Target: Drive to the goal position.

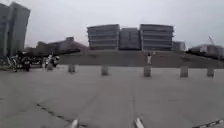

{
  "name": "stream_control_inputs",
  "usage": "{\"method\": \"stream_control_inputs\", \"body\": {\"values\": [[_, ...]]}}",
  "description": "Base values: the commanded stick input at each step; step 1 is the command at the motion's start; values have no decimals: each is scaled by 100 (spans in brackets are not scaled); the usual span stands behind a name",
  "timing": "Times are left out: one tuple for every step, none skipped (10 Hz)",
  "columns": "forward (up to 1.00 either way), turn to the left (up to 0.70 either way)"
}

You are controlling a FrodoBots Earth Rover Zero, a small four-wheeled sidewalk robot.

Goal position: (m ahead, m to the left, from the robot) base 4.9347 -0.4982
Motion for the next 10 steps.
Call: {"method": "stream_control_inputs", "body": {"values": [[100, 2], [100, 2], [100, 2], [100, 2], [100, 2], [100, 2], [100, 2], [100, -9], [100, -25], [100, -38]]}}
